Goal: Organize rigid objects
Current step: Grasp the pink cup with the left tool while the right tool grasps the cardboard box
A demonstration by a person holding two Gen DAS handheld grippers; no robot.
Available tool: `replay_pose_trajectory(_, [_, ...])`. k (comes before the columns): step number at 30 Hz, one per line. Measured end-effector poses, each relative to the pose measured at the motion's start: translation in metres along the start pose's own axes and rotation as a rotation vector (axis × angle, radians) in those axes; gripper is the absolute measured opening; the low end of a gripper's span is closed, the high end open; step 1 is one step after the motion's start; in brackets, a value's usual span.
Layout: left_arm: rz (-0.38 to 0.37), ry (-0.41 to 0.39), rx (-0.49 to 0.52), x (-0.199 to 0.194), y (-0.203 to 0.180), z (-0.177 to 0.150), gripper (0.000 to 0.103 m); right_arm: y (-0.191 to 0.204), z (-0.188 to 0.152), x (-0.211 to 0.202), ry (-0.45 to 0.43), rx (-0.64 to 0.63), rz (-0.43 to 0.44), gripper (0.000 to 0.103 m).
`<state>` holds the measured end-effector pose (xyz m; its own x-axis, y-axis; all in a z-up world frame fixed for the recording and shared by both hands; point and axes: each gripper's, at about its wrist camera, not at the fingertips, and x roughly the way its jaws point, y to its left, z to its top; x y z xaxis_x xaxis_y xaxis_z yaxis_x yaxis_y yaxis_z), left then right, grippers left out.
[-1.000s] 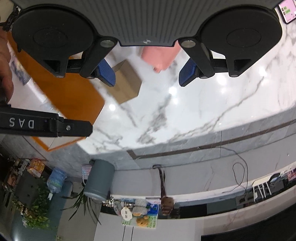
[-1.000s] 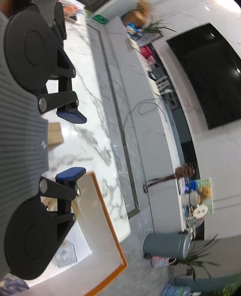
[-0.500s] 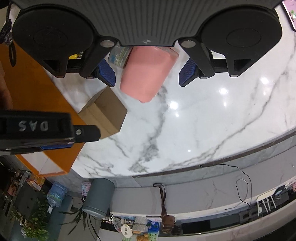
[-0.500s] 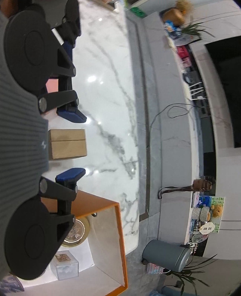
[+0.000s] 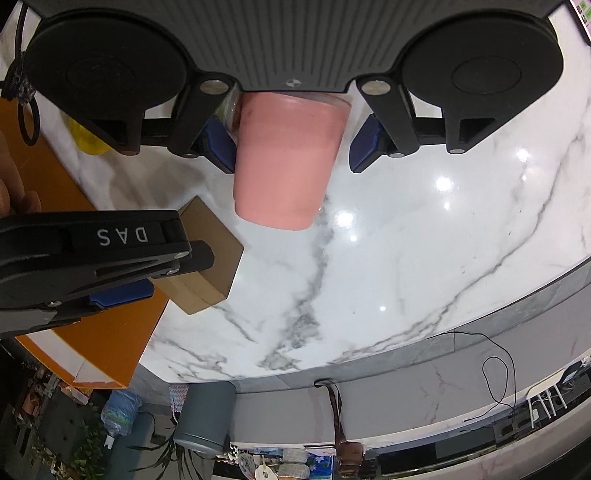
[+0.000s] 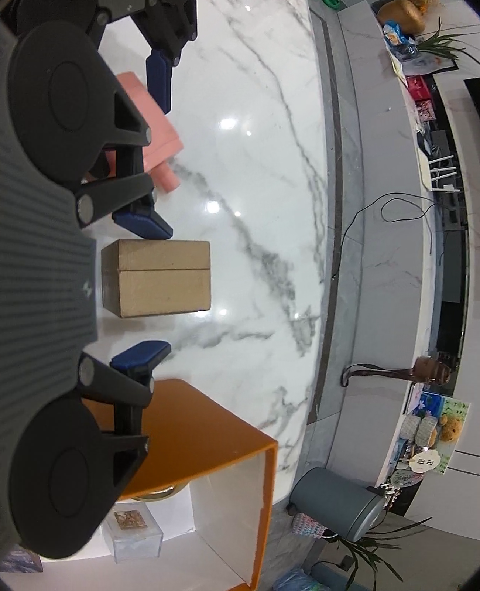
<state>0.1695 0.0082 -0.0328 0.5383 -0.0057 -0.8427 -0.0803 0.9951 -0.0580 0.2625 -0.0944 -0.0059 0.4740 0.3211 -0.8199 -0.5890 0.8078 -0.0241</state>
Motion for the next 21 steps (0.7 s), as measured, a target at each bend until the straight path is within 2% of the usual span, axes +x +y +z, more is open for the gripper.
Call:
replay_pose_trajectory(6, [-0.003, 0.009, -0.005, 0.003, 0.006, 0.000, 0.074, 0.002, -0.001, 0.009, 0.025, -0.002, -0.003, 0.060])
replay_pose_trajectory(9, [-0.003, 0.015, -0.004, 0.004, 0.008, -0.001, 0.067, 0.004, -0.002, 0.014, 0.036, -0.007, -0.002, 0.060])
replay_pose_trajectory(15, [-0.006, 0.015, 0.002, 0.004, 0.010, -0.002, 0.063, 0.008, -0.003, 0.023, 0.060, -0.019, 0.003, 0.059])
replay_pose_trajectory(17, [-0.001, 0.017, 0.003, 0.003, 0.011, -0.002, 0.062, 0.009, -0.003, 0.024, 0.062, -0.023, 0.004, 0.053])
replay_pose_trajectory(21, [-0.002, 0.016, 0.001, 0.002, 0.014, -0.003, 0.062, 0.009, -0.004, 0.026, 0.065, -0.029, -0.003, 0.047])
